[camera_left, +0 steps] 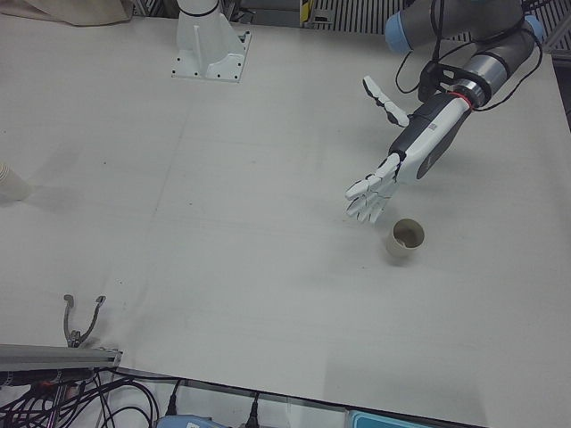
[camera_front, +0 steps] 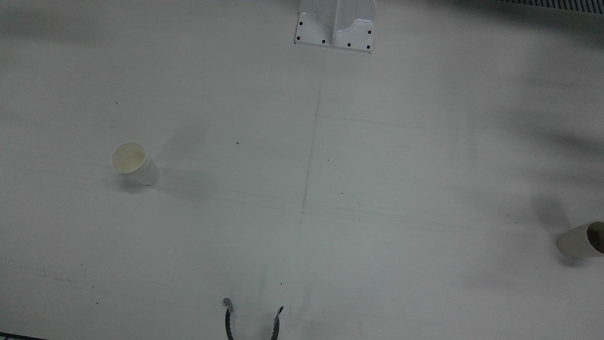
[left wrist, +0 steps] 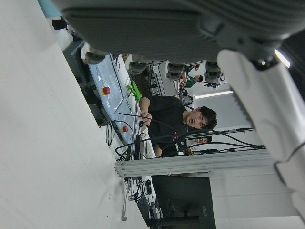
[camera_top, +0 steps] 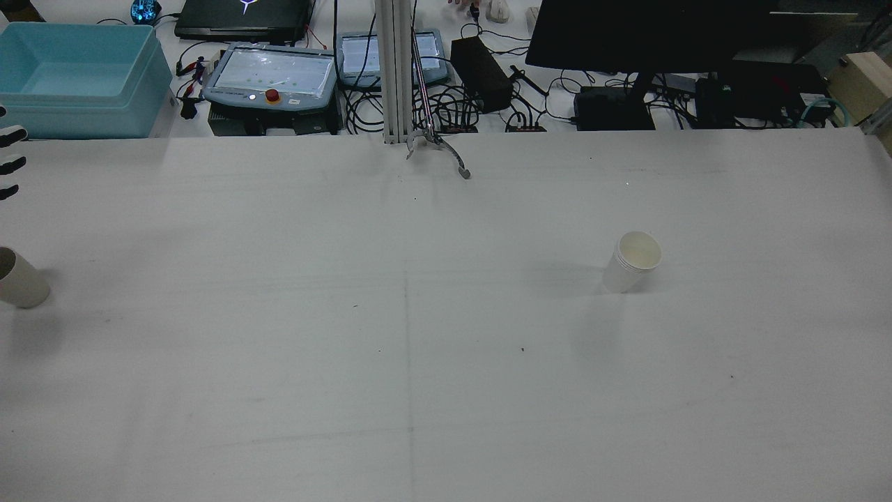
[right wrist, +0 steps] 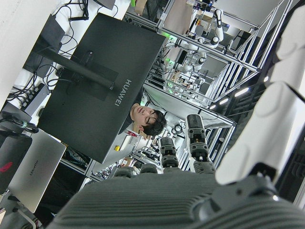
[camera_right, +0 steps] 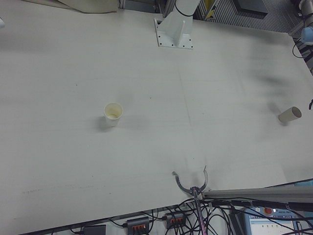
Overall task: Pour water
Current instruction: 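Close the left hand around the paper cup at the table edge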
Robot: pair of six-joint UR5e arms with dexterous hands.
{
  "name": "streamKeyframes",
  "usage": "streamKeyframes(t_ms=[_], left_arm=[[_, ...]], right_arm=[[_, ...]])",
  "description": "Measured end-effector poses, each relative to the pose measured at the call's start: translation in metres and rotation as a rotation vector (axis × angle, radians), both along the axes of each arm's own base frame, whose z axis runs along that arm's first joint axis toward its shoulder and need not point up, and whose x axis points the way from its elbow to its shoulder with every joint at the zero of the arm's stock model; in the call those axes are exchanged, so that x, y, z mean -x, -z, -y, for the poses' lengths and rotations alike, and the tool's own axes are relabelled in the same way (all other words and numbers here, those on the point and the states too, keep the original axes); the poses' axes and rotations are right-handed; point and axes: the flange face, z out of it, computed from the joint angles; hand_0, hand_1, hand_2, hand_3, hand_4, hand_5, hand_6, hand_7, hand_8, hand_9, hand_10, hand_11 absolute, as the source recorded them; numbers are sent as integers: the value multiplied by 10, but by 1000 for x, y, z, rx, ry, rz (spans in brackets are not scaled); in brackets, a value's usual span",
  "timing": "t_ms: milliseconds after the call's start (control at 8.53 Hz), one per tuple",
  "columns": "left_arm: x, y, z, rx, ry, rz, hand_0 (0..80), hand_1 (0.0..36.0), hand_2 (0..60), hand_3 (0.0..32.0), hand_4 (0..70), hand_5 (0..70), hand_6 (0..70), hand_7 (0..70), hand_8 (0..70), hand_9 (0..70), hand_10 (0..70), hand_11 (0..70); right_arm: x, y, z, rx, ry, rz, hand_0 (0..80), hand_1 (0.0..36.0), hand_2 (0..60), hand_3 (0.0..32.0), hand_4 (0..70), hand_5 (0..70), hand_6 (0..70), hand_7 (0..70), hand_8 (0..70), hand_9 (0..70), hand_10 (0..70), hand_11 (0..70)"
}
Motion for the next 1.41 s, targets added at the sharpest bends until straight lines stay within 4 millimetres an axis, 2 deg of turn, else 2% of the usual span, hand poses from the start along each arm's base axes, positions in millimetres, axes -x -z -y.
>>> streamKeyframes(t_ms=[234, 469, 586, 703, 820, 938, 1172, 1289, 1406], left_arm=[[0, 0, -1, 0, -1, -4, 457, 25, 0, 236, 38, 104, 28, 73, 48, 0, 0, 0], [0, 4, 1, -19, 0, -13, 454, 26, 0, 214, 48, 110, 45, 100, 47, 6, 0, 4], [0, 8, 5, -47, 16, -21, 453, 37, 0, 98, 65, 89, 29, 82, 26, 2, 0, 0], [0, 11, 9, -85, 42, -21, 455, 51, 0, 10, 66, 76, 17, 55, 8, 0, 0, 0], [0, 16, 12, -137, 70, 2, 458, 61, 0, 18, 55, 63, 1, 38, 0, 0, 0, 0], [0, 23, 13, -195, 98, 42, 463, 65, 0, 40, 43, 52, 0, 28, 0, 0, 0, 0], [7, 46, 5, -296, 183, 121, 460, 58, 0, 56, 23, 29, 0, 6, 9, 0, 0, 0], [7, 48, 4, -343, 229, 174, 464, 70, 0, 32, 31, 35, 0, 13, 6, 0, 0, 0], [-2, 26, 16, -363, 266, 215, 469, 82, 0, 20, 39, 43, 0, 26, 2, 0, 0, 0]], right_arm=[[0, 0, 0, 0, 0, 0, 439, 100, 108, 0, 77, 188, 70, 161, 4, 18, 0, 3], [-1, 1, 0, -2, -5, 0, 438, 106, 119, 0, 56, 189, 46, 112, 0, 8, 5, 19], [-2, 3, 1, -10, -13, -1, 434, 106, 121, 0, 42, 184, 26, 62, 0, 0, 2, 14], [-6, 6, 1, -19, -48, -3, 424, 105, 113, 0, 15, 115, 0, 0, 0, 0, 0, 0], [-11, 9, 0, -30, -89, -5, 417, 100, 98, 0, 3, 78, 0, 0, 0, 0, 0, 0], [-14, 13, -1, -46, -116, -7, 406, 95, 96, 0, 0, 66, 0, 0, 0, 0, 0, 0], [-15, 21, 5, -112, -124, -11, 408, 98, 97, 0, 0, 82, 0, 0, 0, 0, 0, 0], [-18, 26, 6, -148, -133, -11, 411, 100, 98, 0, 0, 88, 0, 0, 0, 0, 0, 0], [-22, 28, 7, -167, -140, -12, 411, 99, 100, 0, 0, 92, 0, 0, 0, 0, 0, 0]])
